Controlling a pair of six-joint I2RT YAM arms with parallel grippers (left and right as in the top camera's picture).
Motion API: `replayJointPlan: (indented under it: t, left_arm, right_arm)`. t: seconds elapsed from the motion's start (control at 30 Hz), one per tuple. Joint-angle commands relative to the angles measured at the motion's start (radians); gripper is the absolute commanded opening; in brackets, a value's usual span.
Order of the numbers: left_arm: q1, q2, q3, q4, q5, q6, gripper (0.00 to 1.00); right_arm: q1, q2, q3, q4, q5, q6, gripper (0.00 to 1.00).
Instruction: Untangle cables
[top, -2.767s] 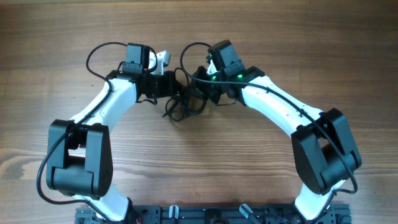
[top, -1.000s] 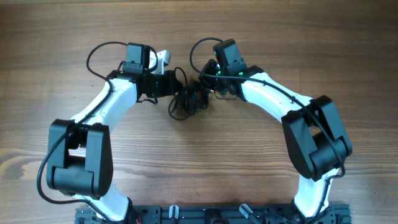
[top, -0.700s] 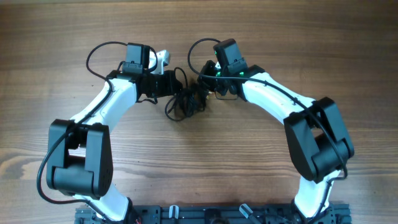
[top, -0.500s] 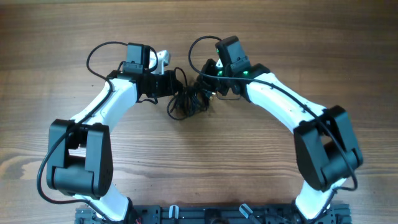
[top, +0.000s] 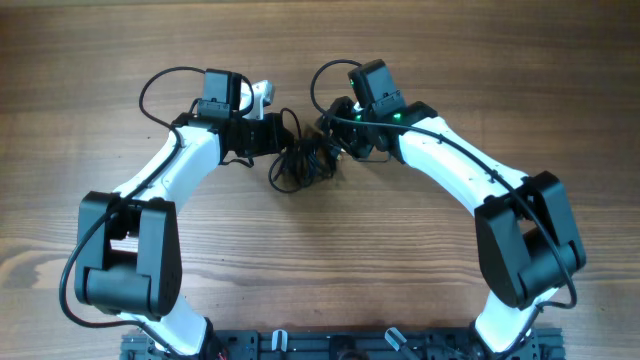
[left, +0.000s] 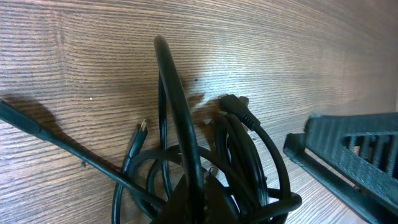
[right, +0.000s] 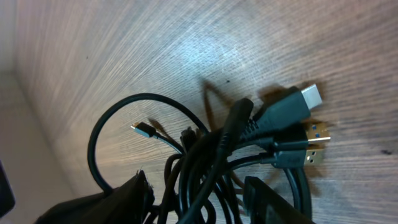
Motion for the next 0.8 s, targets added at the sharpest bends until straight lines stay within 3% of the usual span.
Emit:
replayJointPlan:
  t: [0.0,0.2,0.77]
  left_arm:
    - [0.0,0.019,0.003,0.002,-0.006,-0.004,0.04]
    - [0.0,0.019,0.003,0.002,-0.006,-0.004,0.04]
    - [0.0,0.019,0.003,0.002,-0.006,-0.004,0.04]
  right_arm:
    - [0.0,0.066,0.006,0.003,-0.034,0.122,0.45]
    - [0.0,0.085,0.006,0.01,0.028,0.114,0.04]
    - [0.063,-0.076,0.006,0.004,0.011,-0.023,0.04]
